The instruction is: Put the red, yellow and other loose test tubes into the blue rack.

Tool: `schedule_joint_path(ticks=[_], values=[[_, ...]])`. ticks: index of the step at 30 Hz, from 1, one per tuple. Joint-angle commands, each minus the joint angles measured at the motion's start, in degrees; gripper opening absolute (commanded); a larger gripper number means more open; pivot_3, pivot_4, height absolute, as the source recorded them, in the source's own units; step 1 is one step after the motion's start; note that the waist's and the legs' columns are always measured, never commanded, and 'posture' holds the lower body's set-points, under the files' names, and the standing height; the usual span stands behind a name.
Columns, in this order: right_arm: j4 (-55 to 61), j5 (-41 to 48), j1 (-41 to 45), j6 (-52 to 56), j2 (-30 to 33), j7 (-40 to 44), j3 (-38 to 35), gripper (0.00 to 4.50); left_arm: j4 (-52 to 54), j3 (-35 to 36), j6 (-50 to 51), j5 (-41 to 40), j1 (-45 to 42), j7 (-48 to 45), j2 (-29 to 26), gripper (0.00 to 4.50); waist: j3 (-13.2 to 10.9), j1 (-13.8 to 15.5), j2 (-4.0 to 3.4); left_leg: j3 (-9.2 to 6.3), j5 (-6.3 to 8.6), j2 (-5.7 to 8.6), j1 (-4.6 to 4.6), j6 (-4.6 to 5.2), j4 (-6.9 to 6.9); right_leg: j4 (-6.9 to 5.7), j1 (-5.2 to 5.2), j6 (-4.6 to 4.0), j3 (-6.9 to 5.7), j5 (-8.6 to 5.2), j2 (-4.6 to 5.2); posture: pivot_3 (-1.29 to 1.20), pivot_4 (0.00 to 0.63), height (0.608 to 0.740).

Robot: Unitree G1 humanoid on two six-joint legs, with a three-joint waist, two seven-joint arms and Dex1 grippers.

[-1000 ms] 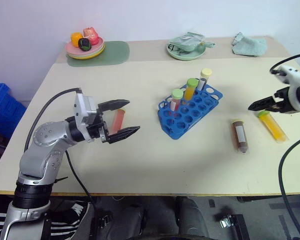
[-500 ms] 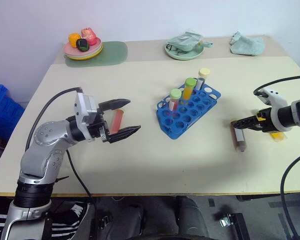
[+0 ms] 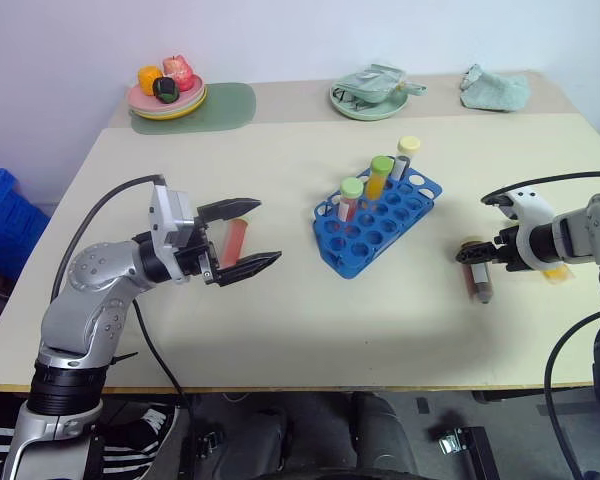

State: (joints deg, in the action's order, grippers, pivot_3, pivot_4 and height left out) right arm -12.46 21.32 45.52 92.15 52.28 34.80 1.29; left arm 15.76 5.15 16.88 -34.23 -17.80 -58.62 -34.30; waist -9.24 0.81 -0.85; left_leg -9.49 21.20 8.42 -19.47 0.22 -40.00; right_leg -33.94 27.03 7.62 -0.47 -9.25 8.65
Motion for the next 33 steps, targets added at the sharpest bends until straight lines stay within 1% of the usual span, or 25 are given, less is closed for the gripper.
schedule_joint_path(ticks=[1,13,16,18,20,24,27,29,30,33], values=[[1.73,1.33,0.29,0.35,-0.79,-1.99,-2.05,3.67,1.68,0.51,-0.4,-0.45,-0.24,0.13,-0.24,4.5,0.0,-0.01,0.0,0.0,0.0,0.0,0.0,0.0,0.0,0.0,0.0,0.0,0.0,0.0,0.0,0.0,0.15,0.74],[3.57,1.98,-1.93,0.35,-2.66,-6.16,-2.57,3.67,1.83,0.44,-0.31,-0.47,-0.25,0.26,-0.19,4.5,0.0,0.01,0.01,0.0,0.0,0.0,0.01,0.0,-0.01,0.02,-0.02,-0.02,0.0,0.02,-0.01,0.0,0.15,0.74],[3.86,1.8,-1.98,0.35,-2.59,-6.41,-2.46,2.85,1.8,0.42,-0.27,-0.48,-0.28,0.28,-0.17,4.5,0.0,0.03,0.01,0.0,0.0,0.0,0.01,0.0,-0.01,0.03,-0.04,-0.02,0.0,0.02,-0.01,0.0,0.15,0.74],[3.79,1.74,-1.84,0.35,-2.77,-6.67,-2.75,1.84,1.83,0.41,-0.3,-0.46,-0.19,0.31,-0.13,4.5,0.0,-0.02,0.01,0.0,0.0,0.0,0.01,0.0,-0.01,0.04,-0.04,-0.01,0.0,0.02,-0.01,0.0,0.15,0.74],[4.1,1.96,-1.7,0.21,-2.38,-6.29,-2.2,0.97,1.83,0.42,-0.33,-0.44,-0.14,0.36,-0.09,4.5,0.0,-0.03,0.01,0.0,0.0,-0.01,0.02,0.0,0.0,0.04,-0.04,-0.01,0.0,0.02,-0.01,0.0,0.15,0.74],[4.65,2.43,-1.01,-0.39,-1.0,-4.96,-1.25,0.97,1.67,0.44,-0.41,-0.39,-0.16,0.35,-0.06,4.5,0.0,-0.02,0.01,0.0,0.0,-0.02,0.02,0.0,0.0,0.04,-0.04,-0.02,0.0,0.02,-0.02,0.0,0.15,0.74],[6.87,4.86,-0.55,-3.13,1.84,0.06,-0.07,0.97,1.56,0.5,-0.53,-0.32,-0.12,0.34,-0.06,4.5,0.0,-0.03,0.0,0.0,0.0,-0.02,0.02,0.0,0.0,0.05,-0.03,-0.01,0.0,0.02,-0.02,0.0,0.15,0.74],[9.21,4.95,-1.33,-10.1,4.87,4.44,0.45,0.97,1.45,0.5,-0.64,-0.23,-0.07,0.28,-0.06,4.5,-0.01,0.02,-0.01,0.01,0.0,-0.02,0.01,0.0,0.0,0.07,-0.03,-0.01,0.0,0.02,-0.02,0.0,0.15,0.74],[9.08,5.32,-1.18,-12.74,4.98,5.59,-1.13,0.97,1.28,0.54,-0.78,-0.2,-0.06,0.19,-0.05,4.5,-0.01,0.02,-0.01,0.01,0.0,-0.01,0.0,0.01,0.0,0.08,-0.03,0.0,0.0,0.03,-0.02,0.0,0.15,0.74],[9.1,5.31,-2.35,-23.73,2.6,5.79,-7.73,0.97,0.55,0.4,-1.07,0.03,-0.6,-0.03,0.06,4.5,-0.01,-0.03,0.03,0.01,0.01,-0.03,0.03,0.01,0.02,0.18,-0.1,0.06,-0.01,0.07,-0.06,0.0,0.15,0.74]])
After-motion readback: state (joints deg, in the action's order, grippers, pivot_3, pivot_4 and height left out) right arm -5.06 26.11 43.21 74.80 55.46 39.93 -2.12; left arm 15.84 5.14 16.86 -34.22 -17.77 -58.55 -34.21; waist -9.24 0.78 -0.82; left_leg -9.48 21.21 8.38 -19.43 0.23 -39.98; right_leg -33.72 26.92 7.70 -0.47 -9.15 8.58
